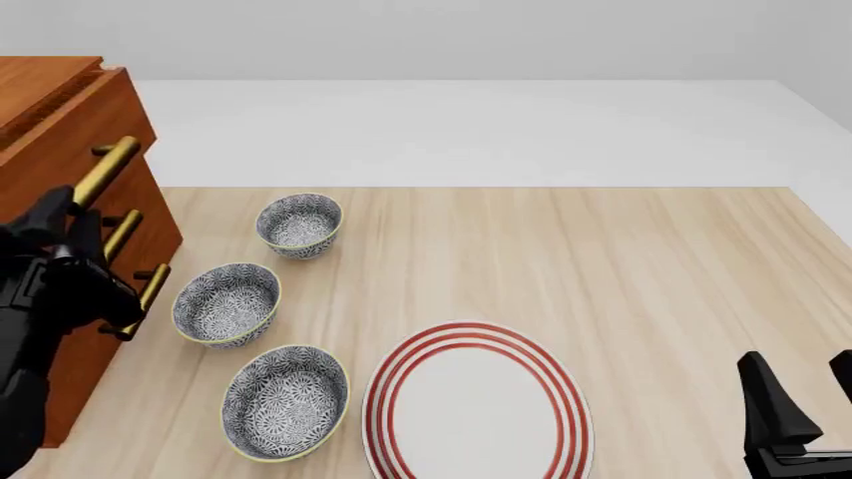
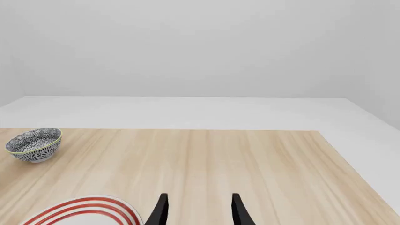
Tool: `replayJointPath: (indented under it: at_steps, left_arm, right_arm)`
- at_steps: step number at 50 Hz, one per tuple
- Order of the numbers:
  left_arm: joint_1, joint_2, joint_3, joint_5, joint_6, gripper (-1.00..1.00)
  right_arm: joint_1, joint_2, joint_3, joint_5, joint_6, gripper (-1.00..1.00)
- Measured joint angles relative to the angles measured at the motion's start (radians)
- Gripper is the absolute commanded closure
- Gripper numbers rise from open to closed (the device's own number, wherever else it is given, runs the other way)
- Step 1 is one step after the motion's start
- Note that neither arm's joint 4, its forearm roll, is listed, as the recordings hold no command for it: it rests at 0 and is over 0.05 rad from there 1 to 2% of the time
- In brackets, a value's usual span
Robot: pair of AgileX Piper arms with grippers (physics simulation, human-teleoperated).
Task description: Open the top drawer of the cabinet.
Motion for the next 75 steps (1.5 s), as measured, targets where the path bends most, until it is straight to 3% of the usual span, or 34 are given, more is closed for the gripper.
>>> replayJointPath:
  at_steps: [75]
  left_arm:
    - [-0.065,-0.016,0.008,0.018,0.003,1.00]
  right_arm:
    - [0.000,0.000,0.000,0.000,0.000,-1.00]
